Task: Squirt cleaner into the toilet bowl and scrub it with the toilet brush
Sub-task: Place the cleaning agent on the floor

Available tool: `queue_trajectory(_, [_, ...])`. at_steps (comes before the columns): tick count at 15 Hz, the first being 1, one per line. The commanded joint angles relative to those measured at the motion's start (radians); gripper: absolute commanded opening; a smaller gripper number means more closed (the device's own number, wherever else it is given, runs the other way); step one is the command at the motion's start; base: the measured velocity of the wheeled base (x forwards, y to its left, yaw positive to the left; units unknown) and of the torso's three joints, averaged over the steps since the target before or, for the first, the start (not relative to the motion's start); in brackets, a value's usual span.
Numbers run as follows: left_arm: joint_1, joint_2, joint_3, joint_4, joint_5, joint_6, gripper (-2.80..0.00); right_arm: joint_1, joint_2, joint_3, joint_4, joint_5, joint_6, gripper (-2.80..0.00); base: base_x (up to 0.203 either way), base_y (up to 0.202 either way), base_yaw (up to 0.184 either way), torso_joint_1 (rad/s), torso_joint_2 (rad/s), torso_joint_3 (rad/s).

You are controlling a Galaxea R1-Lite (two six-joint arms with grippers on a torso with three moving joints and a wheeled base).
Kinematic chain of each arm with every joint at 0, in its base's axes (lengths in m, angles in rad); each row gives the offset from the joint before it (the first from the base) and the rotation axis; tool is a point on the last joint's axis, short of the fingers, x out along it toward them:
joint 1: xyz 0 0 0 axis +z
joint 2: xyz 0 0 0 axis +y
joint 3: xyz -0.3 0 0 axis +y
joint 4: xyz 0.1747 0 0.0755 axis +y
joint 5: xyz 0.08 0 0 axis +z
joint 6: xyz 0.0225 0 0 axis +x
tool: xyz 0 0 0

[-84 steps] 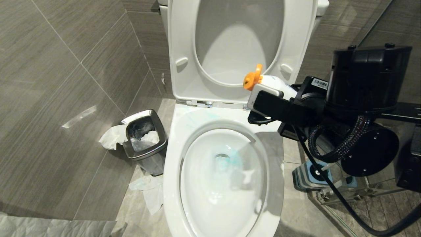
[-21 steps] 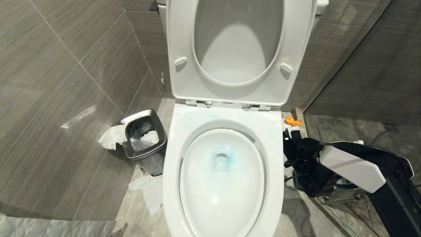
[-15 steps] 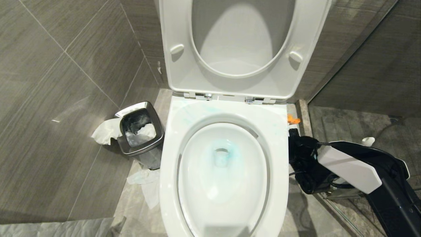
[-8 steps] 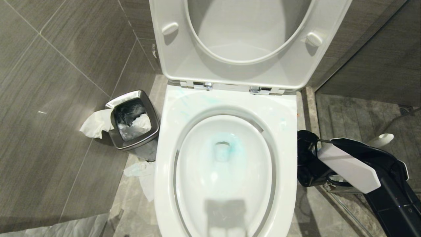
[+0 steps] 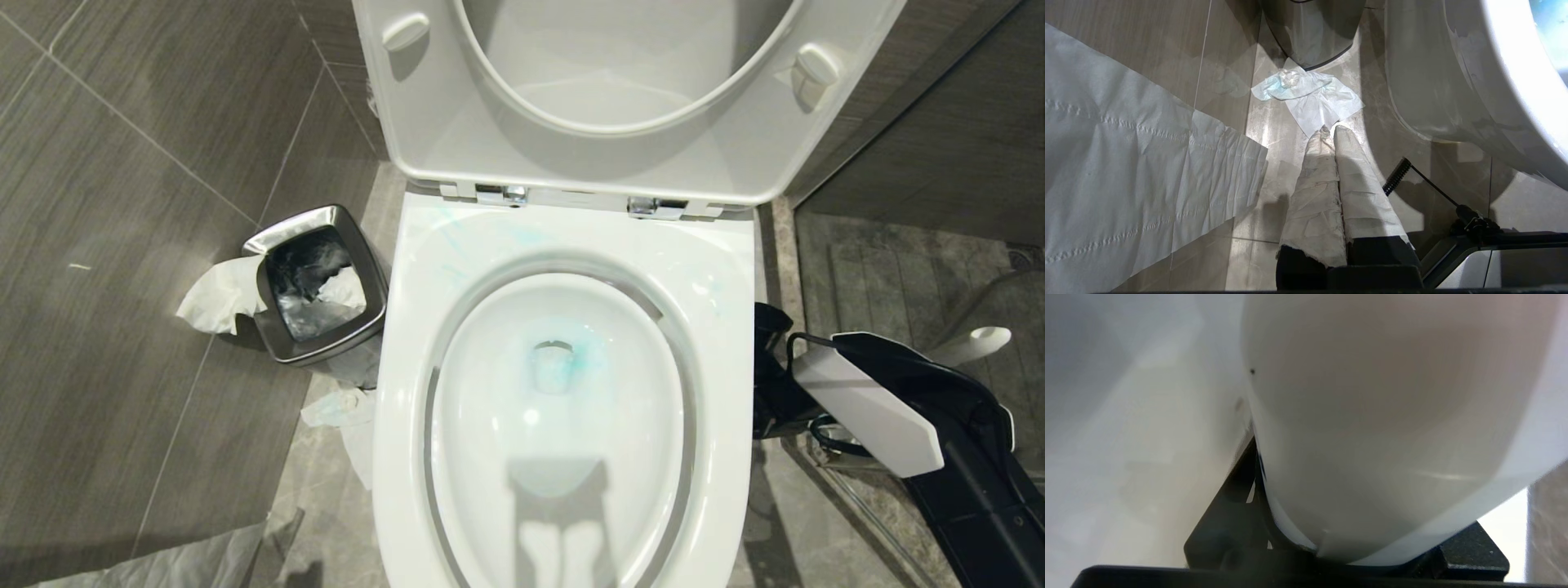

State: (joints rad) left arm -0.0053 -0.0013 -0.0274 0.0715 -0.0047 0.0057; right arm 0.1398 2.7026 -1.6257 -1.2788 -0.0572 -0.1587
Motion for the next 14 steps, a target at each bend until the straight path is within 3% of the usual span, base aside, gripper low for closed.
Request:
queue_trajectory(1, [0.001, 0.001, 0.000, 0.001, 0.000, 0.000, -2.80, -0.004, 0.003, -0.031, 0.004, -0.001, -0.001, -2.80, 0.000, 0.000, 0.000, 0.000, 0.00, 0.000])
queue_trajectory(14, [0.001, 0.001, 0.000, 0.001, 0.000, 0.000, -2.80, -0.008, 0.095, -0.152, 0.027, -0.003, -0.007, -2.80, 0.000, 0.000, 0.000, 0.000, 0.00, 0.000])
